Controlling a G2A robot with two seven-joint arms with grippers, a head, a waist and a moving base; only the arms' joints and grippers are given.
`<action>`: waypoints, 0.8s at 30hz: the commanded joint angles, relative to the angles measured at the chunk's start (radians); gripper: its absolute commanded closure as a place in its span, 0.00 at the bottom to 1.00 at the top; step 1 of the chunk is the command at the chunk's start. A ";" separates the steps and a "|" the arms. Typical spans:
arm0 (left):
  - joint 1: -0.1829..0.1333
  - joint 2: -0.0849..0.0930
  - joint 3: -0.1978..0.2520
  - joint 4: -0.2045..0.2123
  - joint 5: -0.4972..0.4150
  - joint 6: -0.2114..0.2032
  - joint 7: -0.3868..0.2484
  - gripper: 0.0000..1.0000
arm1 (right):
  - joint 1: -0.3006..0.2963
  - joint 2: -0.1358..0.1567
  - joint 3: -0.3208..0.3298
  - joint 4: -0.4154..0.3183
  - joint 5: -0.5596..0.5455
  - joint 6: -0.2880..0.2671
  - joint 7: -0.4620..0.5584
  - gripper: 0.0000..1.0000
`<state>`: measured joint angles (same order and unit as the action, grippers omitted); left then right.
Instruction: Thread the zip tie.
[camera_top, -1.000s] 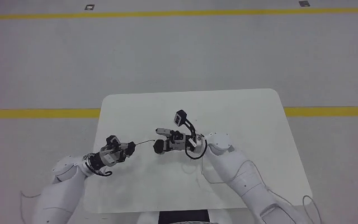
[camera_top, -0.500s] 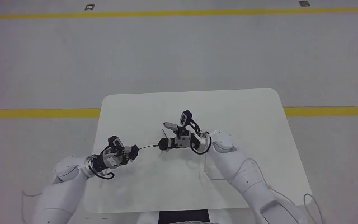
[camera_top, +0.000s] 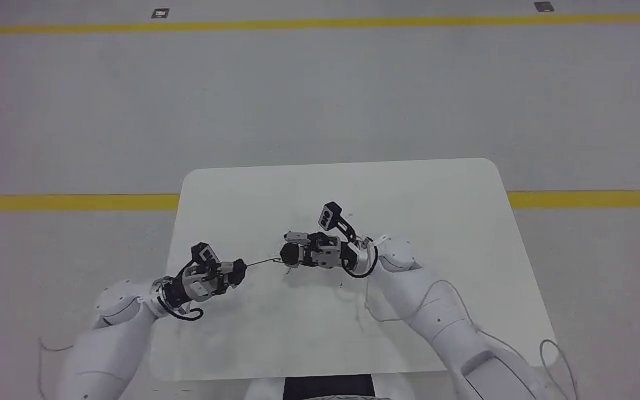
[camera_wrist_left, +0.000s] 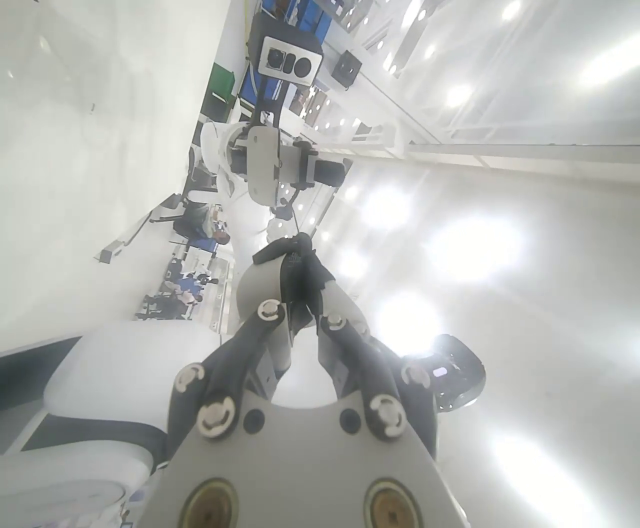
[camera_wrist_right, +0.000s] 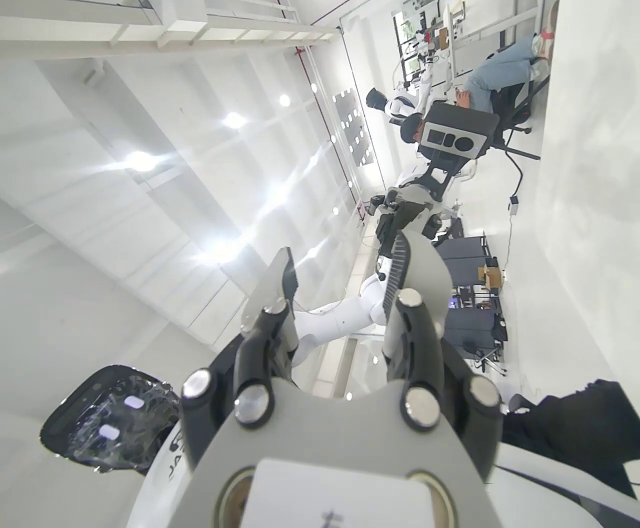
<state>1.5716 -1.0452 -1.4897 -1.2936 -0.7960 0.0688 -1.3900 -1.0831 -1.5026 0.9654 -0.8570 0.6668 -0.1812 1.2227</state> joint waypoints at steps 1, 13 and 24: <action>0.000 0.000 0.000 0.000 0.000 0.000 0.000 1.00 | 0.006 -0.003 -0.009 0.009 0.004 0.000 0.002 0.77; 0.000 0.000 0.000 0.000 0.000 0.000 0.000 1.00 | 0.031 -0.018 -0.048 0.067 0.021 -0.009 0.025 0.77; 0.000 0.000 0.000 0.000 0.000 0.000 0.000 1.00 | 0.043 -0.027 -0.069 0.098 0.032 -0.010 0.043 0.78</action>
<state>1.5716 -1.0452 -1.4897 -1.2936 -0.7960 0.0688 -1.3900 -1.0416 -1.5287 0.8981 -0.7624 0.6972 -0.1901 1.2654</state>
